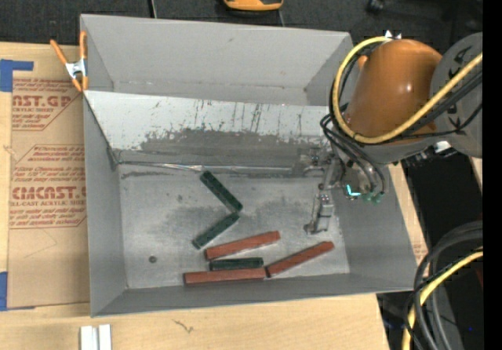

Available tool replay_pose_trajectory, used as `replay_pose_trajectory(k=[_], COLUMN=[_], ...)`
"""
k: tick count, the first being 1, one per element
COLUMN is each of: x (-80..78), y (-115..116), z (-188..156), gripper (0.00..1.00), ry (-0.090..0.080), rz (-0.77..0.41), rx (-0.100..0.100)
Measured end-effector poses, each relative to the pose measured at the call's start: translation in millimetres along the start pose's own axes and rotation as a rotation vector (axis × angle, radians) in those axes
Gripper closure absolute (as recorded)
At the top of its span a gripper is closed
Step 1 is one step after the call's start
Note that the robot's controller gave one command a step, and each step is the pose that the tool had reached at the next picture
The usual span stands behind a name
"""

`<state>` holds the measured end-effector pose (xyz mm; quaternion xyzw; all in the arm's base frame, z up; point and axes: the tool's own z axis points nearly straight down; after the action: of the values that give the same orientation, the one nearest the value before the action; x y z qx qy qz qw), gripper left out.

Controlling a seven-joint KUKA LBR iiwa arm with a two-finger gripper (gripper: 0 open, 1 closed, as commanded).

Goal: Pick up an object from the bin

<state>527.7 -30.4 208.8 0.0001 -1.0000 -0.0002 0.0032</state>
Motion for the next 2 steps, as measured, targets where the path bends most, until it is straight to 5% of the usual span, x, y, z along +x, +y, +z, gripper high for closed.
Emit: replay_pose_trajectory(k=[1, 2], x=[-1.6, 5.9], y=[0, 24], z=[-4, 42], gripper=[0.00, 0.00], ry=[-0.008, -0.011], rz=[0.000, -0.132], rx=[0.001, 0.001])
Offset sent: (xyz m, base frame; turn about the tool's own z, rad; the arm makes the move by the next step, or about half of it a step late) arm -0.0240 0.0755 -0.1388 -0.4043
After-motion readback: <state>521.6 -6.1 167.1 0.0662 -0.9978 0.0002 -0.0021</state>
